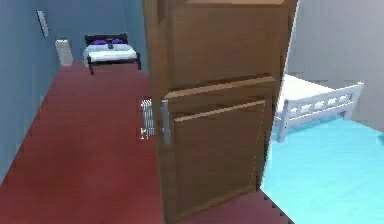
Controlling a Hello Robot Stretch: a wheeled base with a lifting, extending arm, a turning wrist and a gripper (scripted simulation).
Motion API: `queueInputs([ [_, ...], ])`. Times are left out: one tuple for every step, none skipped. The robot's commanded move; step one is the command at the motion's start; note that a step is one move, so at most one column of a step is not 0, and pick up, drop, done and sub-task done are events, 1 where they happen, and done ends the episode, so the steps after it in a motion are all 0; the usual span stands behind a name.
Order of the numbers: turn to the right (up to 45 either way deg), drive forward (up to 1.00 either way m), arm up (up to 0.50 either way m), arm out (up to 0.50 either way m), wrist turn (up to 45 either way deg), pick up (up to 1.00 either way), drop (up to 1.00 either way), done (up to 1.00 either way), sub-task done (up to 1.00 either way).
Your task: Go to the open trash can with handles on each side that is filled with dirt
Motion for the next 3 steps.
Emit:
queueInputs([
  [45.0, 0.00, 0.00, 0.00, 0.0, 0.00, 0.00, 0.00, 0.00],
  [18.0, 0.00, 0.00, 0.00, 0.0, 0.00, 0.00, 0.00, 0.00],
  [0.0, 1.00, 0.00, 0.00, 0.0, 0.00, 0.00, 0.00, 0.00],
])
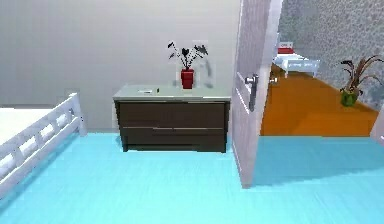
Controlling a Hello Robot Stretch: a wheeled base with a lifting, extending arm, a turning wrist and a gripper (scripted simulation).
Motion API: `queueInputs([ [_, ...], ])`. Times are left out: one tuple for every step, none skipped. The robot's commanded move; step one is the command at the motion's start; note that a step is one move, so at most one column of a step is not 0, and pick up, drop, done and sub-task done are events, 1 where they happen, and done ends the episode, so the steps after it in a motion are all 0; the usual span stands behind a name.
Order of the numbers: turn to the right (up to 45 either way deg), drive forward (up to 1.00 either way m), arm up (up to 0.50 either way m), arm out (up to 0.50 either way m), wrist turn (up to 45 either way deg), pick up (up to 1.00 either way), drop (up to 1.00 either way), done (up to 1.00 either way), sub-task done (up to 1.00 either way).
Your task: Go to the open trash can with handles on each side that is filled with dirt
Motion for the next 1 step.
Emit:
queueInputs([
  [6.0, 0.00, 0.00, 0.00, 0.0, 0.00, 0.00, 0.00, 0.00],
])
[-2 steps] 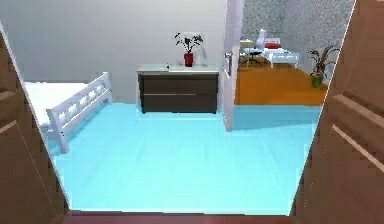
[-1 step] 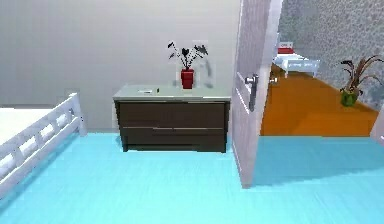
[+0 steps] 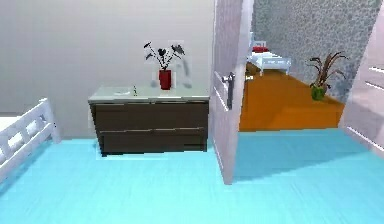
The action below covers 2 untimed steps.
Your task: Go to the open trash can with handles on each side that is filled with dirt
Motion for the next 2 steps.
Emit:
queueInputs([
  [0.0, 0.35, 0.00, 0.00, 0.0, 0.00, 0.00, 0.00, 0.00],
  [45.0, 0.00, 0.00, 0.00, 0.0, 0.00, 0.00, 0.00, 0.00],
])
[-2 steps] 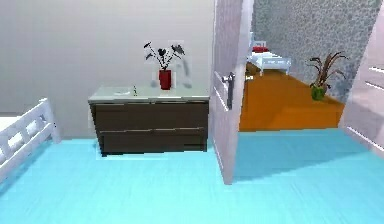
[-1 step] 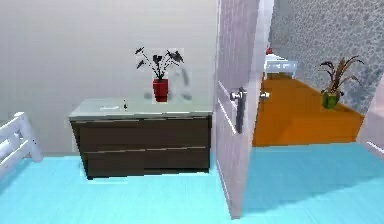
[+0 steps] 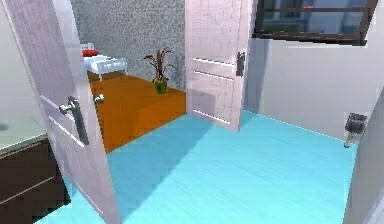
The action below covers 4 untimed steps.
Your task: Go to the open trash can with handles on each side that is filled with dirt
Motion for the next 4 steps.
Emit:
queueInputs([
  [3.0, 0.00, 0.00, 0.00, 0.0, 0.00, 0.00, 0.00, 0.00],
  [0.0, 0.75, 0.00, 0.00, 0.0, 0.00, 0.00, 0.00, 0.00],
  [27.0, 0.00, 0.00, 0.00, 0.0, 0.00, 0.00, 0.00, 0.00],
  [0.0, 1.00, 0.00, 0.00, 0.0, 0.00, 0.00, 0.00, 0.00],
])
